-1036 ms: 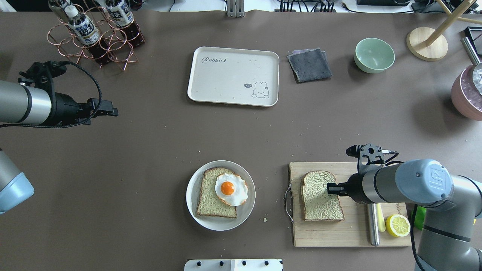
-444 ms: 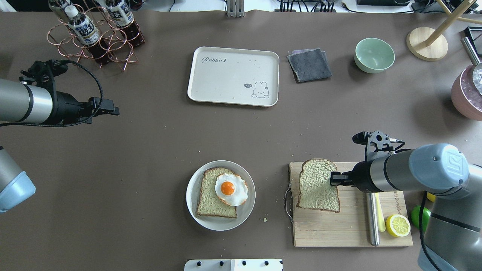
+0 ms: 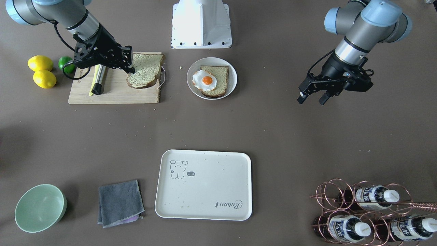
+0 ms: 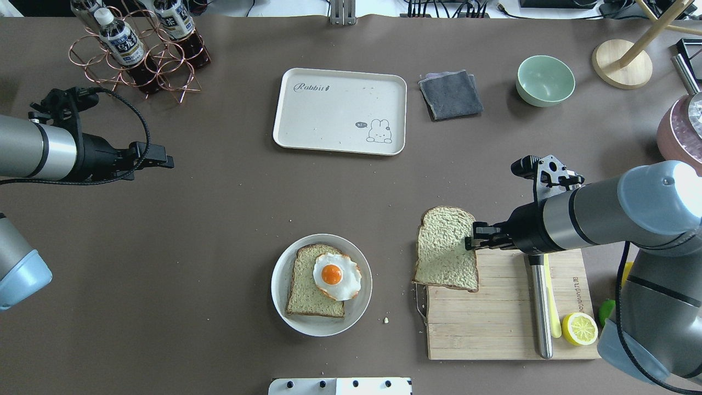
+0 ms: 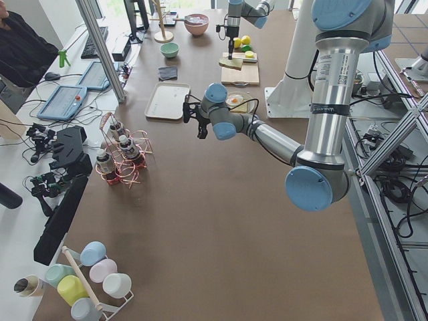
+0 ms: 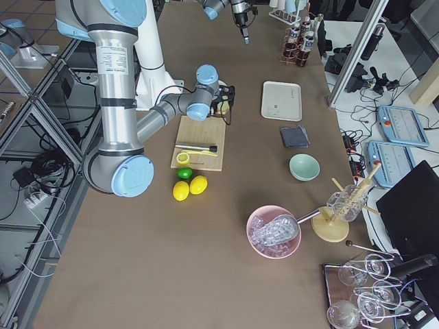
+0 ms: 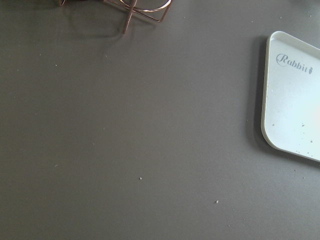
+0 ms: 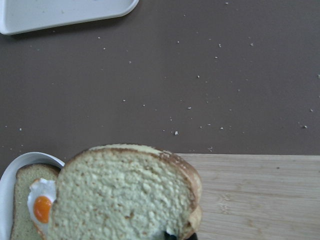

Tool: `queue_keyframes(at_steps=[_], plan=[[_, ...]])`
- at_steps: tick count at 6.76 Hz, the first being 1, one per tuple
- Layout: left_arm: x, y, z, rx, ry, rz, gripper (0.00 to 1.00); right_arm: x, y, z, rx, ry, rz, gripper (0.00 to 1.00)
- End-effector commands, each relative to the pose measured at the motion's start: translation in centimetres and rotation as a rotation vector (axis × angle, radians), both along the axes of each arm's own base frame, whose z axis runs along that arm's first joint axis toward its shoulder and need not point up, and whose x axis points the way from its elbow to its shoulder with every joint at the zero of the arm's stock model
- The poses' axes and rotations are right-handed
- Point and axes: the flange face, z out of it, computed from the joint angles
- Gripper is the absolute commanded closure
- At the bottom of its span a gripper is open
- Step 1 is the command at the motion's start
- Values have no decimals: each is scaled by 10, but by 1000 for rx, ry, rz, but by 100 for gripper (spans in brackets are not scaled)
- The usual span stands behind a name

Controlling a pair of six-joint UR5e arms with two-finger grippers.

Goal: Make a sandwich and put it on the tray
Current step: 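Lift the bread slice and carry it over the egg on the plate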

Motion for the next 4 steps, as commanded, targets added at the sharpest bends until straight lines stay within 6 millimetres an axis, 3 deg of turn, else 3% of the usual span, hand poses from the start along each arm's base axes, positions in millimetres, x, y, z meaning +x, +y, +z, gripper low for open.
queue_keyframes(at_steps=[1, 2, 4], plan=[[0, 0, 2, -2, -2, 0, 2, -42, -5, -43, 25, -1, 2, 100], [0, 0, 1, -1, -1, 0, 2, -75, 5, -72, 47, 43, 16, 100], [-1, 1, 6, -6, -7, 1, 2, -130, 38, -91, 109, 78, 26, 100]])
